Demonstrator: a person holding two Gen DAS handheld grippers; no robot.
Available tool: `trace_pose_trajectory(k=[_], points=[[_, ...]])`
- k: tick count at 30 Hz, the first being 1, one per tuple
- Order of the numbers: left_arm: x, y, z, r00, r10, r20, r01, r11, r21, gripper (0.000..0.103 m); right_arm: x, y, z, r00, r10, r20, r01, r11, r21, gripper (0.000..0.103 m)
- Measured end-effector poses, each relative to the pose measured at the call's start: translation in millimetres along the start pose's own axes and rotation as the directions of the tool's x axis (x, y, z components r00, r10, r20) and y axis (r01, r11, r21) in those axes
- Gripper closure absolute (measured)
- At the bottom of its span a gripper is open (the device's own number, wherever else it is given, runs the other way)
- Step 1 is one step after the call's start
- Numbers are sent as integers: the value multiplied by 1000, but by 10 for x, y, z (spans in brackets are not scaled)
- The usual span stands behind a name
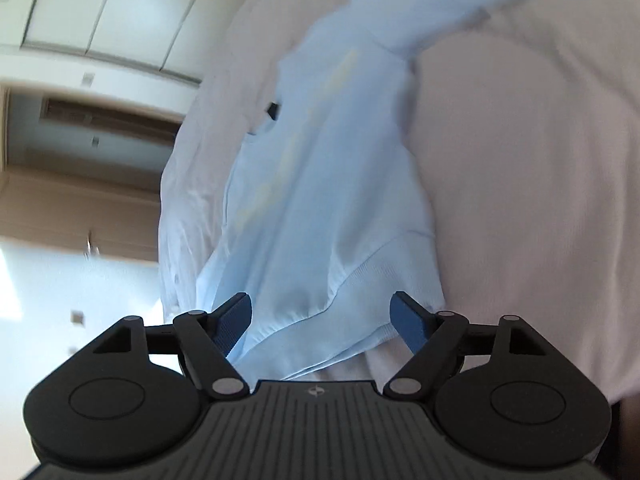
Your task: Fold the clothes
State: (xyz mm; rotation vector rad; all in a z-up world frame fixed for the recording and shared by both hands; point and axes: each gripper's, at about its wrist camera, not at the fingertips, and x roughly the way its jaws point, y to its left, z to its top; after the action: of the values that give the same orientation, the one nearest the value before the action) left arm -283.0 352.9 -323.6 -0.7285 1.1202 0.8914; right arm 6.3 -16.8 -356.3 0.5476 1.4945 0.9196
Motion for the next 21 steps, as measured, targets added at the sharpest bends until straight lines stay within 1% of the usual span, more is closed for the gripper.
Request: trace_pose_trajectory(k=[1, 2, 3, 4, 6, 7, 8, 10, 11, 12, 13, 14, 15, 16, 17, 18, 19, 20, 21], points=[[58, -80, 4, 1000, 21, -8, -20, 999, 40, 98, 44, -147, -57, 1000, 2, 1, -2, 995, 99, 24], [81, -177, -8, 999, 52, -4, -51, 994, 100, 98, 91, -313, -112, 1000, 24, 15, -27, 977, 211, 24], [152, -203, -5, 997, 72, 0, -71, 987, 142, 99, 134, -473, -166, 999, 42, 34, -50, 948, 316, 26], [200, -200, -19, 996, 84, -1, -82, 982, 168, 99, 156, -596, -219, 997, 39, 71, -64, 919, 388, 28], [297, -139, -15, 996, 84, -13, -81, 982, 169, 99, 200, -836, -321, 989, 28, 146, -100, 848, 520, 32], [361, -94, 8, 997, 79, -18, -75, 984, 161, 99, 228, -911, -343, 983, 36, 182, -132, 824, 551, 34], [371, -82, 13, 997, 73, -22, -69, 986, 154, 99, 288, -939, -338, 979, 62, 192, -162, 808, 566, 35], [358, -87, 30, 997, 65, -28, -60, 987, 148, 100, 405, -990, -326, 971, 109, 210, -216, 775, 594, 40], [331, -83, 36, 998, 60, -27, -55, 987, 151, 100, 445, -967, -305, 972, 103, 213, -212, 775, 596, 47], [302, -78, 42, 998, 54, -25, -49, 987, 154, 100, 452, -933, -266, 970, 88, 229, -210, 780, 589, 68], [252, -78, 54, 999, 43, -23, -39, 987, 156, 100, 442, -891, -226, 966, 73, 247, -208, 788, 579, 81], [156, -73, 55, 1000, 19, -22, -15, 989, 150, 100, 316, -801, -177, 959, 62, 278, -210, 814, 542, 99], [38, -62, 62, 999, -27, -22, 29, 991, 132, 100, 186, -696, -119, 950, 52, 307, -206, 844, 496, 99], [-81, -51, 69, 997, -73, -20, 75, 991, 114, 100, 23, -487, -12, 946, 47, 322, -177, 904, 389, 99], [-217, -88, 25, 994, -113, -14, 114, 986, 118, 100, -165, -268, 71, 942, 57, 332, -154, 949, 274, 101], [-353, -129, -23, 988, -152, -7, 152, 981, 124, 100, -379, -84, 115, 939, 69, 337, -138, 972, 187, 101], [-457, -184, -103, 981, -195, -10, 195, 973, 127, 100, -595, 93, 153, 936, 80, 342, -122, 987, 103, 102], [-558, -240, -186, 971, -238, -14, 238, 963, 129, 100, -834, 216, 146, 932, 83, 352, -105, 994, 43, 102], [-605, -316, -292, 967, -253, -30, 255, 958, 131, 100, -1053, 278, 118, 932, 59, 359, -66, 998, 8, 102]])
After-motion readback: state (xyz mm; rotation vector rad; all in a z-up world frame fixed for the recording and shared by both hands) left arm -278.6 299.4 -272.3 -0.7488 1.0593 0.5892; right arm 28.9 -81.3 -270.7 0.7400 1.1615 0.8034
